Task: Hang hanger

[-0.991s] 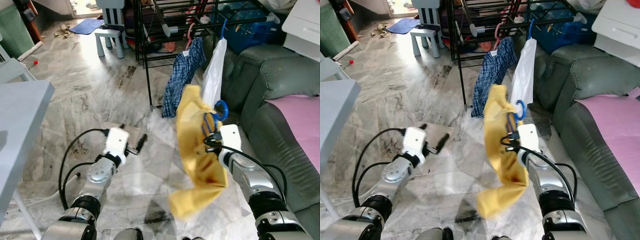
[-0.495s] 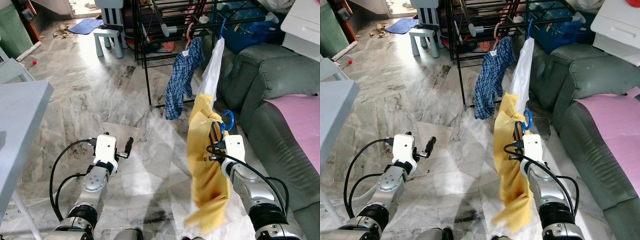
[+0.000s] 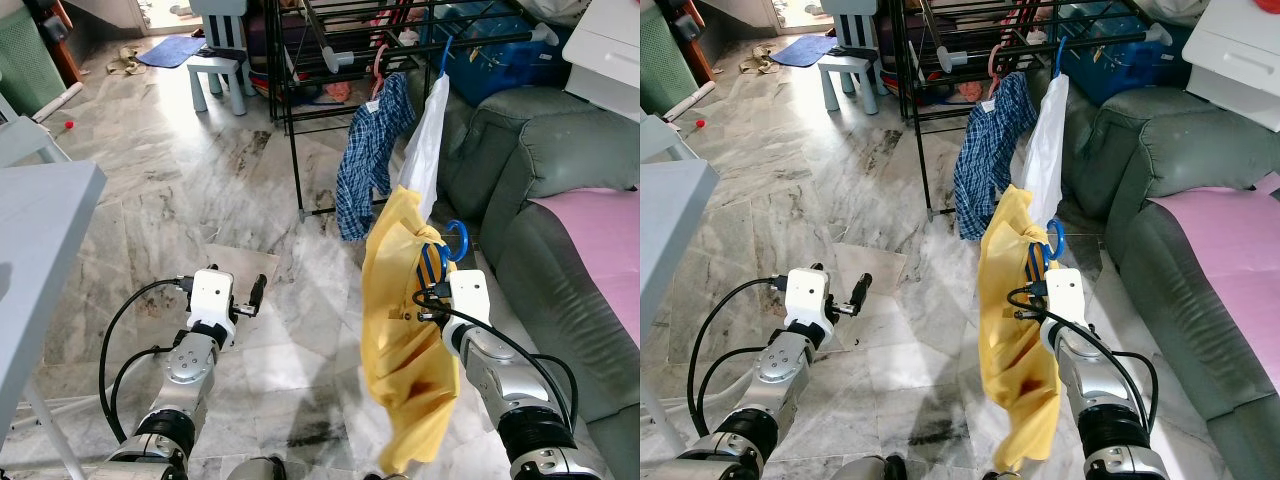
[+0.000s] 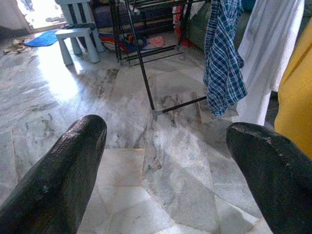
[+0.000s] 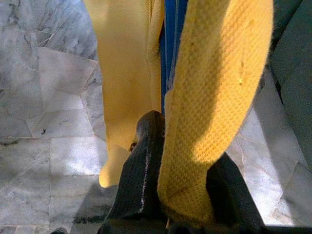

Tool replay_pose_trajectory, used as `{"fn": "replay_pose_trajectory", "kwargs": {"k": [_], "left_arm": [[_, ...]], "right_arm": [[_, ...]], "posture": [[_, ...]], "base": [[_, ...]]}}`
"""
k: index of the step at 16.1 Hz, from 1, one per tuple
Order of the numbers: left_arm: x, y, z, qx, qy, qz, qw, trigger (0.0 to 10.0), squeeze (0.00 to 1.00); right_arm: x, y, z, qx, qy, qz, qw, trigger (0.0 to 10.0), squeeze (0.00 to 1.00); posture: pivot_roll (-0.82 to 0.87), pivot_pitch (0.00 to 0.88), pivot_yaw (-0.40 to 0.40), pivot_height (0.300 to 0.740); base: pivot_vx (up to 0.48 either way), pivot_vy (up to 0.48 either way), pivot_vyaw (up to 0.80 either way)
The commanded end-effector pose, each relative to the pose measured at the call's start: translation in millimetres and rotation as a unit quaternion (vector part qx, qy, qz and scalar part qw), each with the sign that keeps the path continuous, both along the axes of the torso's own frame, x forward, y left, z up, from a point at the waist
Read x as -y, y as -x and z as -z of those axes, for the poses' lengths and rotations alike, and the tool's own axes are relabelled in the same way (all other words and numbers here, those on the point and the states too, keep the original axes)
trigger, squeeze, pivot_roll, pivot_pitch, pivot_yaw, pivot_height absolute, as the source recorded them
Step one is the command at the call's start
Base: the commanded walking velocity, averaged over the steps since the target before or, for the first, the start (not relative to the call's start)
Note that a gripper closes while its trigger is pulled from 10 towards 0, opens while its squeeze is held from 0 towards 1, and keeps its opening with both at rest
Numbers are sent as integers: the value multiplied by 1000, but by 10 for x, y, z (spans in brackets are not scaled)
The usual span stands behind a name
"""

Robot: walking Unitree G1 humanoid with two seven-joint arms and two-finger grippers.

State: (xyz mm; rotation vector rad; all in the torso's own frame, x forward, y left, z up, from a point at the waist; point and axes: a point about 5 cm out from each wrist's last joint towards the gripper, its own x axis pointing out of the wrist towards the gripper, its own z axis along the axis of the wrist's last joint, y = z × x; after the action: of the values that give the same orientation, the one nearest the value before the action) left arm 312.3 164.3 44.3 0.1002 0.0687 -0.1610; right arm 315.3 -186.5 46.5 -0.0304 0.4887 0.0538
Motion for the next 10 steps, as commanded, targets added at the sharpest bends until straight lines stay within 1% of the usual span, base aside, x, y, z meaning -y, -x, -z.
{"fn": "replay_pose_trajectory", "kwargs": {"k": [1, 3, 4, 5, 7, 8, 9, 10], "left_arm": [[-22, -11, -17, 2, 0, -5, 1000, 10000, 1000], [-22, -11, -17, 2, 0, -5, 1000, 10000, 1000], [-125, 490, 632, -166, -26, -46, 985, 10000, 0], [-151, 709, 859, -242, -62, -41, 968, 10000, 0], [-163, 715, 880, -260, -56, -46, 963, 10000, 0], [-178, 727, 901, -275, -63, -44, 958, 10000, 0], [-188, 741, 917, -284, -65, -45, 956, 10000, 0], [-198, 757, 934, -293, -69, -48, 952, 10000, 0]], "right_arm": [[-10, -70, -128, 29, -2, 3, 1000, 0, 0], [-10, -70, -128, 29, -2, 3, 1000, 0, 0], [87, 514, 614, -59, -36, 94, 993, 0, 0], [89, 794, 900, -104, -48, 130, 985, 0, 0], [84, 801, 924, -110, -52, 128, 984, 0, 0], [68, 831, 967, -125, -45, 119, 984, 0, 0], [56, 859, 999, -137, -48, 120, 982, 0, 0], [31, 886, 1031, -144, -35, 106, 983, 0, 0]], "posture": [[-45, 86, 7, 740], [-45, 86, 7, 740], [-130, 16, 87, 740], [-130, 10, 87, 740], [-126, 0, 97, 740], [-128, 0, 101, 740], [-128, 0, 102, 740], [-130, 0, 102, 740]], "base": [[0, 0, 0], [0, 0, 0], [0, 0, 0], [0, 0, 0], [0, 0, 0], [0, 0, 0], [0, 0, 0], [0, 0, 0]]}}
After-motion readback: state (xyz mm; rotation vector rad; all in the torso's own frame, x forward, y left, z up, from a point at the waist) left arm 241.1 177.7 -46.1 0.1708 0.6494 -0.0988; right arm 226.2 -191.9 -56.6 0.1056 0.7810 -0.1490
